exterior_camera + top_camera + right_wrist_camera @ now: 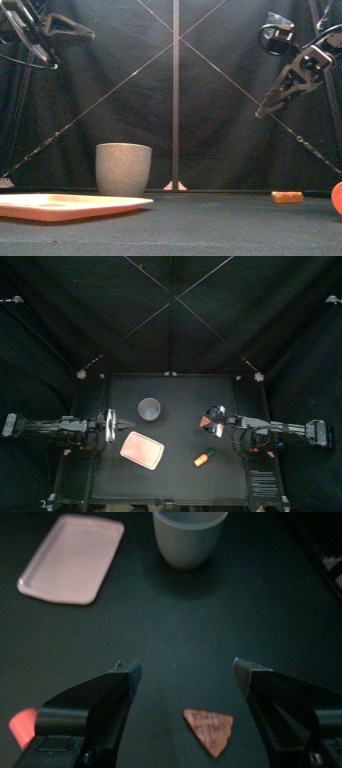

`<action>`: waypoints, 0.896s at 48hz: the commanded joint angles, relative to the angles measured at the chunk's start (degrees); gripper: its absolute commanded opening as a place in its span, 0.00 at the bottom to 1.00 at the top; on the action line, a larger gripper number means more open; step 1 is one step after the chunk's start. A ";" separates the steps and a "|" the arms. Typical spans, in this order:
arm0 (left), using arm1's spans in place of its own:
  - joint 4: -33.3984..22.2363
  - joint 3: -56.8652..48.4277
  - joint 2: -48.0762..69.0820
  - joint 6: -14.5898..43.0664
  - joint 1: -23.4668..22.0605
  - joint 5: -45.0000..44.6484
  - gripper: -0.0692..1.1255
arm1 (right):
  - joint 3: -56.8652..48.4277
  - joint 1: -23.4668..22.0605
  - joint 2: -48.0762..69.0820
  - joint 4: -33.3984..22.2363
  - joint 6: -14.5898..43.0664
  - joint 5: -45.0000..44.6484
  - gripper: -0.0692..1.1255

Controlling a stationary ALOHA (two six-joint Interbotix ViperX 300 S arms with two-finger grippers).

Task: Pick the pie then place it in the grey bowl
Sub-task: Pick the pie

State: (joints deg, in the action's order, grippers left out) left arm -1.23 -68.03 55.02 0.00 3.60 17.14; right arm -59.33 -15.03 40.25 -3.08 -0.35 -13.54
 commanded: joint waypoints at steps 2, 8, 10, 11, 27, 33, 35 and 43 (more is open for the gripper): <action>0.00 1.67 -0.35 0.09 0.70 0.88 0.04 | 5.45 0.18 -2.37 -4.39 -1.23 -11.60 0.93; 0.00 1.49 -0.35 0.18 0.79 1.58 0.04 | 8.70 2.02 -4.83 -9.14 -3.96 -22.15 0.93; 0.00 1.41 -0.35 0.18 0.88 1.76 0.04 | 9.23 2.55 -5.71 -10.02 -4.92 -24.17 0.93; 0.00 1.41 -0.35 0.18 0.88 1.85 0.04 | 9.49 2.81 -6.15 -10.28 -5.45 -25.14 0.93; -0.09 0.62 -0.35 0.09 0.97 3.43 0.04 | 10.99 4.92 -17.31 -6.06 -22.76 -32.87 0.93; -0.09 0.00 -0.35 -0.09 0.97 5.10 0.04 | 13.27 2.99 -22.15 -5.89 -30.76 -33.40 0.93; -0.09 -0.26 -0.35 -0.09 0.97 5.54 0.04 | 14.06 1.76 -23.47 -5.71 -32.78 -33.31 0.93; -0.09 -1.05 -0.35 -0.09 0.88 5.71 0.04 | 16.35 -1.41 -29.88 -7.73 -39.64 -31.82 0.93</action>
State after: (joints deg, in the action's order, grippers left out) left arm -1.23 -69.70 54.93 -0.09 4.48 22.24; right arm -44.82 -15.38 11.69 -10.11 -38.41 -45.97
